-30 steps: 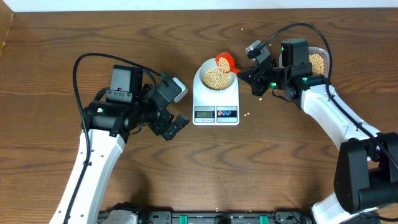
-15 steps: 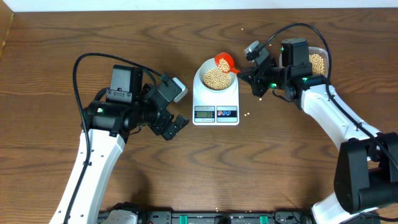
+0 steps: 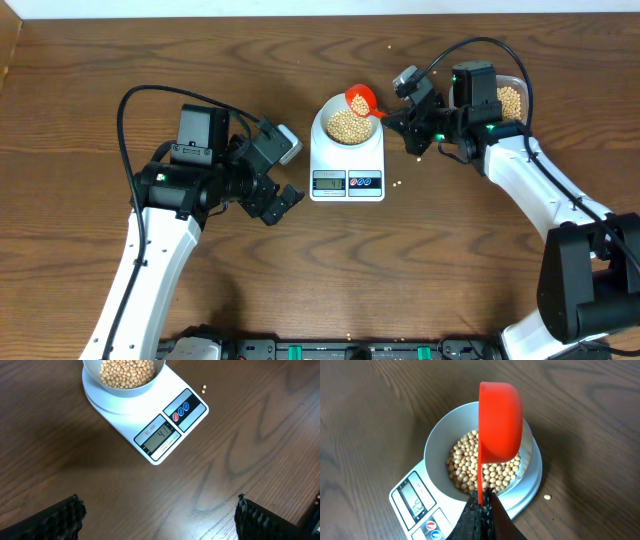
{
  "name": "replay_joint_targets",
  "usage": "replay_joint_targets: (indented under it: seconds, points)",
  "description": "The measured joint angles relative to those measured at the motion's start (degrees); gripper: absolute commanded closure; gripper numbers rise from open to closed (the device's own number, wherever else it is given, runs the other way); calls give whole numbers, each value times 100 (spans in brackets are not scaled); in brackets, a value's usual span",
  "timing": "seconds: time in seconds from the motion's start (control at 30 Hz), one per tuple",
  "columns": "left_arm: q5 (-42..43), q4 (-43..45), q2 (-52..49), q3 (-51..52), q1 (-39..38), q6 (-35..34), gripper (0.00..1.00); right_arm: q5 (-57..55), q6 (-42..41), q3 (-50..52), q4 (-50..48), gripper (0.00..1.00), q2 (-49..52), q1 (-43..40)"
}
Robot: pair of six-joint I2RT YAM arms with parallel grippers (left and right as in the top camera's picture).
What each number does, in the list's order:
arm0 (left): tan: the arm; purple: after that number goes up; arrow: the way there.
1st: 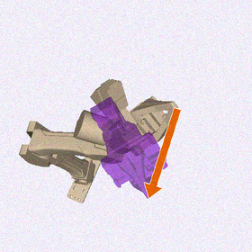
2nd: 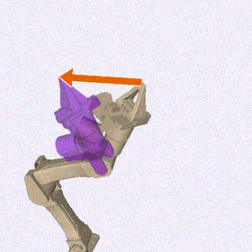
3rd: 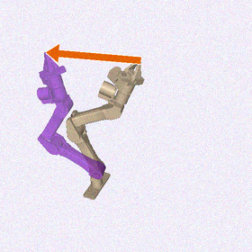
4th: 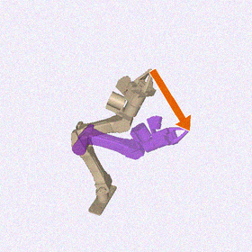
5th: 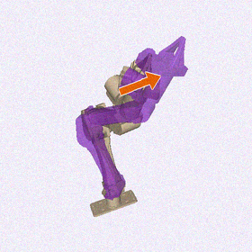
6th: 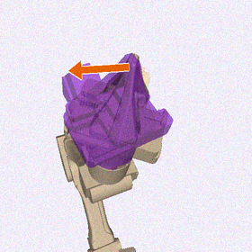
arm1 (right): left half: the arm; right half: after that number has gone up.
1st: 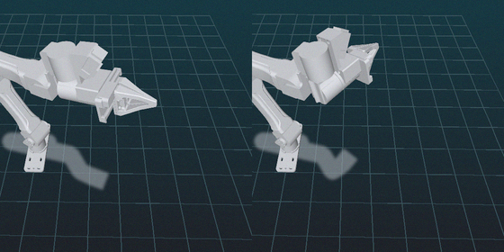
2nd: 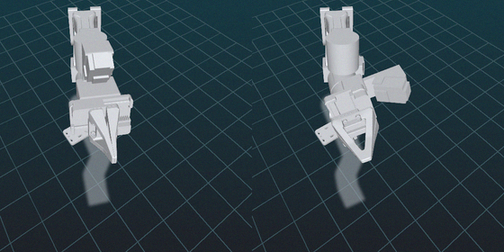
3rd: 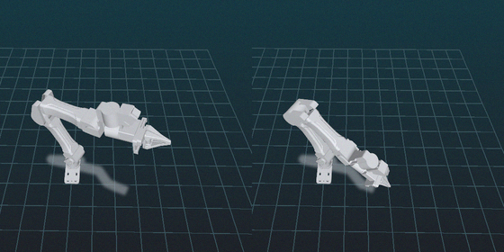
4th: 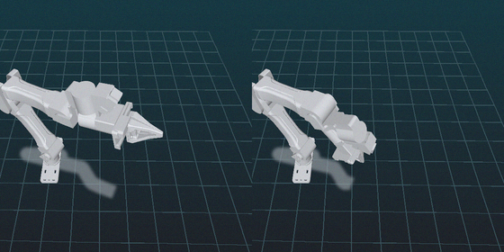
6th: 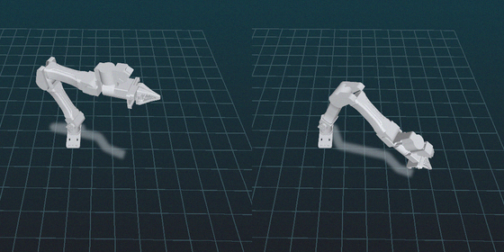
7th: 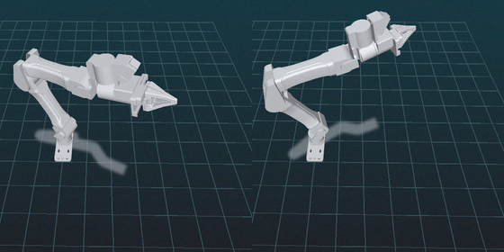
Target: Scoop item into bowl and weigh 50g on scale
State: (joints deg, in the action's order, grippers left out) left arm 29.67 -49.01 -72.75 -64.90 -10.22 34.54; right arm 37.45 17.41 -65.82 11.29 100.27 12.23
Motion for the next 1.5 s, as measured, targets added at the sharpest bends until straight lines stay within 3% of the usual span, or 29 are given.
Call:
replay_joint_targets:
  seconds: [1.5]
  points:
    - [0, 0, 0, 0, 0, 0, 2, 0, 417, 0, 0, 99, 0, 140]
